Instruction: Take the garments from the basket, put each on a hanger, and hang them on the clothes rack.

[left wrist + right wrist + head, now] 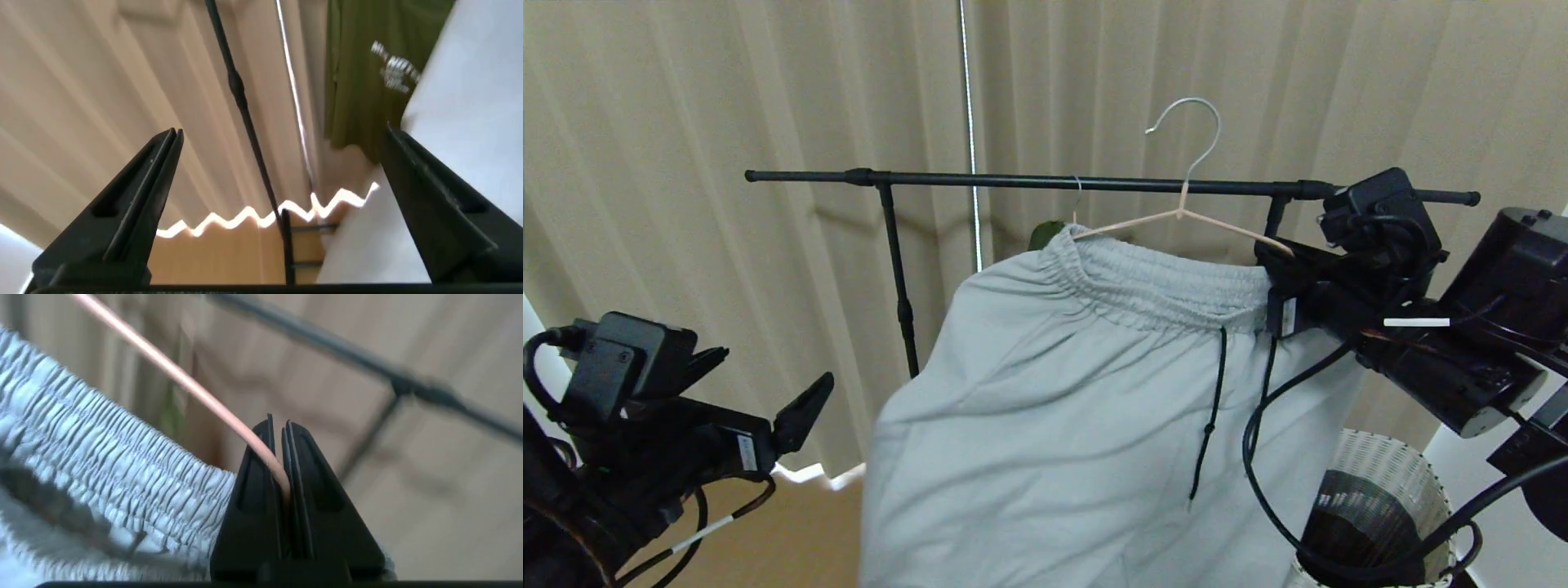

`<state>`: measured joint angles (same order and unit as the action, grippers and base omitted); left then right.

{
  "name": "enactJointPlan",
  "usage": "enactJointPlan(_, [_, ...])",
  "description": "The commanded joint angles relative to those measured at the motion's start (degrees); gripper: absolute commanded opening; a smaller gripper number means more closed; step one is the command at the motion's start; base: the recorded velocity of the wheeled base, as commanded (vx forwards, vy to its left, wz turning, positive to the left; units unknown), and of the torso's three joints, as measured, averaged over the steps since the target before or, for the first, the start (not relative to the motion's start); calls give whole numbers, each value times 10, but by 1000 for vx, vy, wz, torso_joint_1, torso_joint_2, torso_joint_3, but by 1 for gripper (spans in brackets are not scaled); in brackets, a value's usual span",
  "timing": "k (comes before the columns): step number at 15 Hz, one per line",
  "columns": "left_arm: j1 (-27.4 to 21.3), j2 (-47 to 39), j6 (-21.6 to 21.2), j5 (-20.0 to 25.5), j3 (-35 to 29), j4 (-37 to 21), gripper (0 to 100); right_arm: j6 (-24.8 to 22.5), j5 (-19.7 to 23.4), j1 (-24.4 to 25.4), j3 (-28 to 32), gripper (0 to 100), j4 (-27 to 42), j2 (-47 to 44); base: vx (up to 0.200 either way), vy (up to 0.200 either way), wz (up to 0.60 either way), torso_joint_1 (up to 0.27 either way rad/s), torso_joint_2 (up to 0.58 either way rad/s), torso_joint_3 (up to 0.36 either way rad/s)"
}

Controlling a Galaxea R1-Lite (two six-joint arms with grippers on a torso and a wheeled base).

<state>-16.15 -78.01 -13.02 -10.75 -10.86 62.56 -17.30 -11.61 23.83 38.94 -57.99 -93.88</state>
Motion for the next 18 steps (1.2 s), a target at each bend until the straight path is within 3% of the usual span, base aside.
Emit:
enactJointPlan(1, [1,70,38,-1,36,-2,100,1,0,-37,-42,0,-5,10,0,0,0,0,0,0])
enactJointPlan(3, [1,95,87,0,60,-2,100,2,1,-53,-70,0,-5,28,0,0,0,0,0,0])
enactJointPlan(6, [0,93,109,0,65,-2,100,2,-8,-74,-77,0,-6,34,0,0,0,0,0,0])
enactJointPlan(8, [5,91,132,-2,65,-2,100,1,-36,-108,-87,0,-4,53,0,0,0,0,0,0])
enactJointPlan(11, [53,98,105,-1,73,-5,100,0,-48,-174,-127,0,-2,99,0,0,0,0,0,0])
enactJointPlan(13, [59,97,105,-1,72,-4,100,1,-46,-228,-168,0,-3,118,0,0,0,0,0,0])
enactJointPlan(15, [53,99,100,-1,68,-3,100,2,-46,-265,-186,0,-4,122,0,0,0,0,0,0])
enactJointPlan(18, [-10,115,93,0,88,-2,100,1,-91,-291,-191,0,-4,133,0,0,0,0,0,0])
